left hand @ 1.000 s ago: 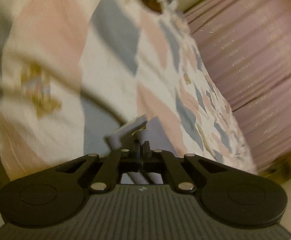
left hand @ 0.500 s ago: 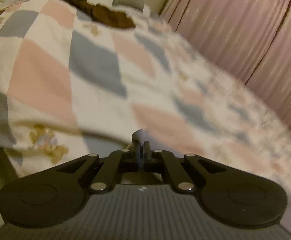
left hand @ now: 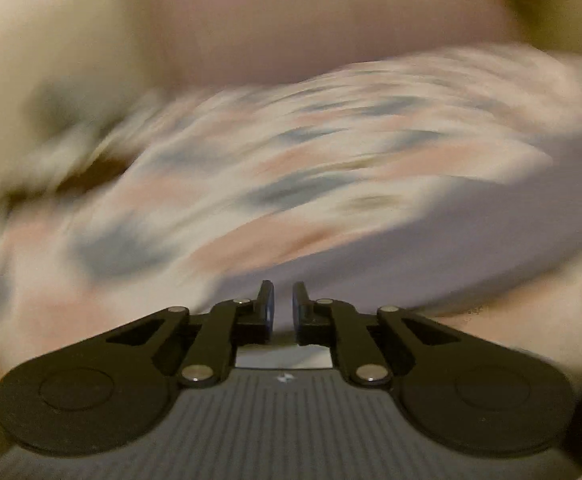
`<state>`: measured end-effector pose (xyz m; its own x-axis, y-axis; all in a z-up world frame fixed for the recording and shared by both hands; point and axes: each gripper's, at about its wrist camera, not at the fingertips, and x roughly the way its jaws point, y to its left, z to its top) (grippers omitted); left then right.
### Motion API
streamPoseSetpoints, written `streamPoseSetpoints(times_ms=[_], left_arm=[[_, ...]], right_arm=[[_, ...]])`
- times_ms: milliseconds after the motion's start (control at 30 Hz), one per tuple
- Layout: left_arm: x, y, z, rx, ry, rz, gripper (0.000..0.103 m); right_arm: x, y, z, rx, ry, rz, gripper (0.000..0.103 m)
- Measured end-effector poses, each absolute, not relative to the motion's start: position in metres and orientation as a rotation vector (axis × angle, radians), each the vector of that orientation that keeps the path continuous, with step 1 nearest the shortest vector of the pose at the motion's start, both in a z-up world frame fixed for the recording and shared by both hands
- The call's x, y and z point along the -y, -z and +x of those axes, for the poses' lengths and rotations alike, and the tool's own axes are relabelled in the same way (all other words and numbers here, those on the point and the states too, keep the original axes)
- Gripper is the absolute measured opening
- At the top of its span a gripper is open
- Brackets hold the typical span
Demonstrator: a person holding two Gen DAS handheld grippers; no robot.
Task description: Fold clothes
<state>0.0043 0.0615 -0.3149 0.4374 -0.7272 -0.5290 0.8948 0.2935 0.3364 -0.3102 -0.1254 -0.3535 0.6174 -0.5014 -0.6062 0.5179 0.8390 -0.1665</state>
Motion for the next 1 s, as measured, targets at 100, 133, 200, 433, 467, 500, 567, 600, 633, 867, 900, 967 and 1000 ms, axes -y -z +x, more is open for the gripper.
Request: streamPoseSetpoints(times_ms=[100, 133, 200, 433, 467, 500, 567, 600, 633, 867, 900, 967, 1000], left_arm=[[-0.038, 0.323, -0.056, -0.14, 1.309, 0.826, 0.007], [-0.031, 0.329, -0.067, -0.104, 1.339, 0.872, 0.007], [-0.019, 0.342, -0.084, -0.049, 1.397, 0.96, 0.007], [-0.01, 0.373, -0.108, 0.093, 1.458, 1.154, 0.007], [-0.01, 0.377, -0.109, 0.111, 1.456, 1.174, 0.008], [-0.01, 0.381, -0.111, 0.128, 1.454, 1.194, 0.008], [-0.01, 0.388, -0.114, 0.164, 1.45, 1.234, 0.008], [-0.01, 0.392, -0.116, 0.182, 1.447, 1.254, 0.008], [-0.009, 0.396, -0.117, 0.2, 1.445, 1.274, 0.008], [-0.017, 0.395, -0.114, 0.274, 1.44, 1.299, 0.002], [-0.018, 0.394, -0.114, 0.274, 1.441, 1.299, 0.002], [-0.022, 0.393, -0.114, 0.283, 1.438, 1.297, 0.002], [-0.021, 0.394, -0.113, 0.278, 1.442, 1.297, 0.002]], right_arm=[[0.115, 0.355, -0.305, -0.697, 0.567, -0.03, 0.044], [0.111, 0.356, -0.302, -0.701, 0.557, -0.055, 0.042], [0.101, 0.359, -0.295, -0.716, 0.537, -0.111, 0.034], [0.08, 0.381, -0.282, -0.78, 0.504, -0.256, 0.033], [0.079, 0.384, -0.282, -0.781, 0.501, -0.265, 0.033], [0.077, 0.386, -0.281, -0.782, 0.499, -0.274, 0.033], [0.075, 0.39, -0.279, -0.784, 0.503, -0.297, 0.033], [0.075, 0.391, -0.277, -0.785, 0.503, -0.303, 0.033], [0.075, 0.392, -0.277, -0.783, 0.504, -0.306, 0.033], [0.067, 0.402, -0.272, -0.802, 0.508, -0.443, 0.004], [0.064, 0.402, -0.272, -0.8, 0.507, -0.47, 0.004], [0.059, 0.4, -0.274, -0.81, 0.502, -0.515, 0.002], [0.056, 0.398, -0.275, -0.81, 0.499, -0.532, 0.002]])
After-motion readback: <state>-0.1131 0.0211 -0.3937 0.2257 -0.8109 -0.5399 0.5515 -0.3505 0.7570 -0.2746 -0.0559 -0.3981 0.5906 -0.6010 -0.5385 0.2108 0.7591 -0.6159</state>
